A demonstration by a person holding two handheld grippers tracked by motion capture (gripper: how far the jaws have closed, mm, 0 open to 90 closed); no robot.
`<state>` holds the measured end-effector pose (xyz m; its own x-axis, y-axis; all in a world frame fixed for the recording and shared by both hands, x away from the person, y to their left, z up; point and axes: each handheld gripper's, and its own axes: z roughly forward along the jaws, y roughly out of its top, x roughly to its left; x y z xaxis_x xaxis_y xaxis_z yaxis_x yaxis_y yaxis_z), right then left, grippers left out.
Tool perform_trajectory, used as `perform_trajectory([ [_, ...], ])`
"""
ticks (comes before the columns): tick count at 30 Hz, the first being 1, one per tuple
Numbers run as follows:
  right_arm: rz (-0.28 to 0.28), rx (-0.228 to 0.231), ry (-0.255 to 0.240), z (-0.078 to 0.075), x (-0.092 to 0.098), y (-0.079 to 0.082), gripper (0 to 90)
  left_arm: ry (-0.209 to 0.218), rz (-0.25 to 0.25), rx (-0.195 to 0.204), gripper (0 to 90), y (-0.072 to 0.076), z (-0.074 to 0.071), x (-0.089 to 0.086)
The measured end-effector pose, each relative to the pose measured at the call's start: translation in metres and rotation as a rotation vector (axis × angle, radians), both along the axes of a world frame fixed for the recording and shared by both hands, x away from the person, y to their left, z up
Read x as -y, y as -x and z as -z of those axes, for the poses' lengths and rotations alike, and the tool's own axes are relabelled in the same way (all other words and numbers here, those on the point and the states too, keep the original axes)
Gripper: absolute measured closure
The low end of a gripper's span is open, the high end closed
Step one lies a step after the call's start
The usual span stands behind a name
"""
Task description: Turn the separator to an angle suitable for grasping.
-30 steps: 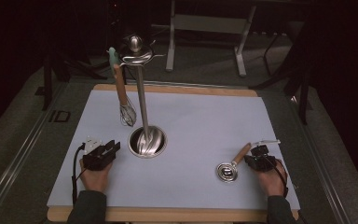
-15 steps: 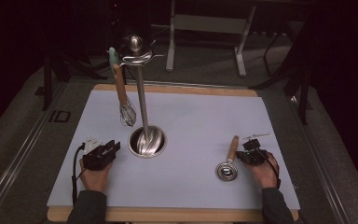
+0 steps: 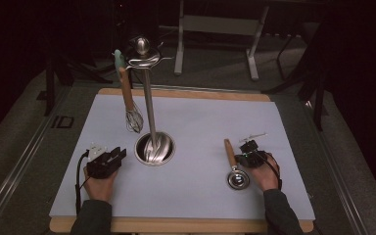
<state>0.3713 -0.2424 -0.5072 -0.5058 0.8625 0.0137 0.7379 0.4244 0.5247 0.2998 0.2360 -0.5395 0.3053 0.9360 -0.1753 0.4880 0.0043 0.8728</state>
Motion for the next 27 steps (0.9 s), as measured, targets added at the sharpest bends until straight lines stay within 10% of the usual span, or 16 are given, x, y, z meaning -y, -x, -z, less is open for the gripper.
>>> perform_trajectory([
  [13,-0.109,-0.02,0.04,-0.003,-0.028,0.001,89.7,0.001,0.0,0.001,68.8,0.0,0.0,0.0],
  [27,-0.133,-0.056,-0.073,-0.018,-0.021,0.014,77.7,-0.002,0.002,0.001,68.6,0.0,0.0,0.0],
])
